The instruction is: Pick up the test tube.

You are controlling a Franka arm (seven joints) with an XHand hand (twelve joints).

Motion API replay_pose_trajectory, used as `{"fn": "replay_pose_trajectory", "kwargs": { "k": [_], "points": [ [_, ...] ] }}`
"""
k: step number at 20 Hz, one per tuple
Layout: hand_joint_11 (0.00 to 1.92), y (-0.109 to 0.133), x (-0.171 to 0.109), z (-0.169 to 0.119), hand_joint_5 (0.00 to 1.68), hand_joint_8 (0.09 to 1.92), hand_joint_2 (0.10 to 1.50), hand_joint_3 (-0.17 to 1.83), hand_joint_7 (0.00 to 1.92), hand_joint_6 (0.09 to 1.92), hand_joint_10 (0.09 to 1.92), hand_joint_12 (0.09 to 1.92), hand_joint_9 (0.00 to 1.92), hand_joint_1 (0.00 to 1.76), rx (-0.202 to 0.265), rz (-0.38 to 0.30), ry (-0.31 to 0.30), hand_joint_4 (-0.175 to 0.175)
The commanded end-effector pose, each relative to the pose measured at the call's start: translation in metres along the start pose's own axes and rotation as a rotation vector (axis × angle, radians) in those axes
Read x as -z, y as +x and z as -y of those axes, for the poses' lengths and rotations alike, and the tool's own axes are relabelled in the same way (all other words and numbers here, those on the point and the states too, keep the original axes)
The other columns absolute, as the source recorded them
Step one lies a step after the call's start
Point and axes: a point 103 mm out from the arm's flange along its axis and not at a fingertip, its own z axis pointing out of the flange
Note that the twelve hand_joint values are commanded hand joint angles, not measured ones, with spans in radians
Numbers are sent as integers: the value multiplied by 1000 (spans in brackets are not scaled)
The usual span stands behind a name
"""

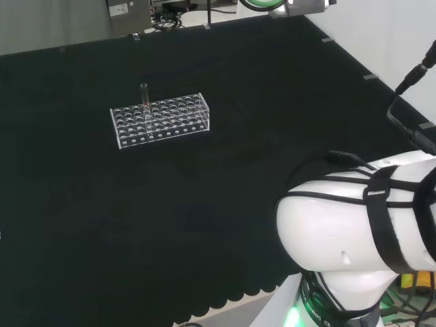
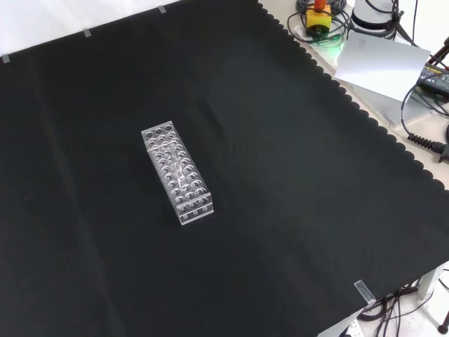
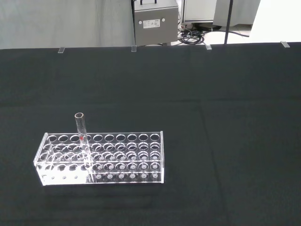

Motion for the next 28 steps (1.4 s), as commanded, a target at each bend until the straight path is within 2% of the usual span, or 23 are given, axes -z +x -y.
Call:
{"fn": "replay_pose_trajectory", "kwargs": {
  "k": [1, 2, 4, 10, 14, 18, 23, 28],
  "points": [
    [118, 3, -1, -4, 157, 689, 756, 564, 172, 276, 708, 1381, 186, 609, 8, 12, -10, -81],
    [57, 4, -1, -7, 119, 673, 807, 484, 83, 174, 719, 1382, 90, 533, 14, 14, -11, -79],
    [11, 9, -2, -14, 97, 668, 853, 408, 17, 87, 735, 1386, 19, 476, 34, 21, -11, -77],
    [0, 28, -7, -47, 120, 744, 878, 350, 2, 87, 817, 1437, 0, 476, 88, 3, 2, -79],
    [0, 42, -13, -74, 188, 849, 832, 330, 89, 87, 953, 1538, 36, 623, 115, 17, 7, -89],
    [20, 57, -23, -99, 281, 875, 749, 423, 233, 87, 958, 1574, 150, 749, 132, 15, 29, -90],
    [70, 77, -39, -127, 346, 885, 713, 493, 357, 87, 940, 1559, 258, 783, 173, 33, 58, -96],
    [98, 92, -61, -155, 377, 888, 706, 518, 422, 87, 927, 1549, 317, 790, 194, 44, 106, -108]
  ]
}}
